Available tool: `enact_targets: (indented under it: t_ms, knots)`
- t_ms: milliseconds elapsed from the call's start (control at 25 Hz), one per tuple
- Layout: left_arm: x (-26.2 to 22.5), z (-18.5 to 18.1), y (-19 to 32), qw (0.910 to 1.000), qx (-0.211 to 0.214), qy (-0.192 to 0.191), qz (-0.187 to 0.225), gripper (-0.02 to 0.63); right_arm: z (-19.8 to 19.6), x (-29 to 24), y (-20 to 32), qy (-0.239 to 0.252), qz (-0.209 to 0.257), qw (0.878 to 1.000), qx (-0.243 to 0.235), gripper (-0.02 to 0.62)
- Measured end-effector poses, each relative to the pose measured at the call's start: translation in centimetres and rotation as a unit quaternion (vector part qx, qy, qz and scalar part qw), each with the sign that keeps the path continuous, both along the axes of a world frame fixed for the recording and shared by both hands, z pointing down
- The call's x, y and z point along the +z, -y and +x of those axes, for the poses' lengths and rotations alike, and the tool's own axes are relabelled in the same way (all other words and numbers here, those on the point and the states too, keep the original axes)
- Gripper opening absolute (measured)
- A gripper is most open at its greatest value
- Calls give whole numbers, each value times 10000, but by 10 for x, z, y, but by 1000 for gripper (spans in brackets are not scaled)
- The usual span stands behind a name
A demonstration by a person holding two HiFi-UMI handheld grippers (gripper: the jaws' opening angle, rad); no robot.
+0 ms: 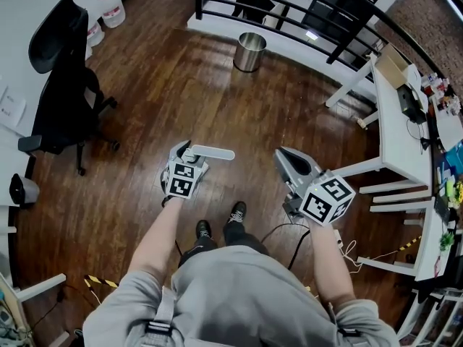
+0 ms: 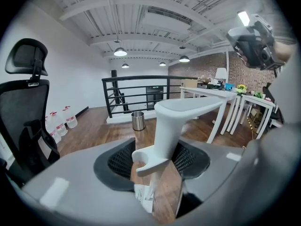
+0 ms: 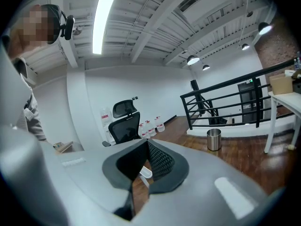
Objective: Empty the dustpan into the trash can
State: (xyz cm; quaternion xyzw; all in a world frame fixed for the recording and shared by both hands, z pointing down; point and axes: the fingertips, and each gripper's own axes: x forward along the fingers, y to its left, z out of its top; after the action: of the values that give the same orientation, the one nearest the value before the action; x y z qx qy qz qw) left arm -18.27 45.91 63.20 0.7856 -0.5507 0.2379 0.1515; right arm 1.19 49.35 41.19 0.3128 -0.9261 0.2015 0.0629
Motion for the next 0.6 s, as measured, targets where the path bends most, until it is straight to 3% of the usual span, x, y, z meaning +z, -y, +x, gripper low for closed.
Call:
enact_targets:
  t_ms: [600]
  knots:
    - [-57,78,32,9957,870,-136,291,222,46,0,18,251,-16,9988,412,0]
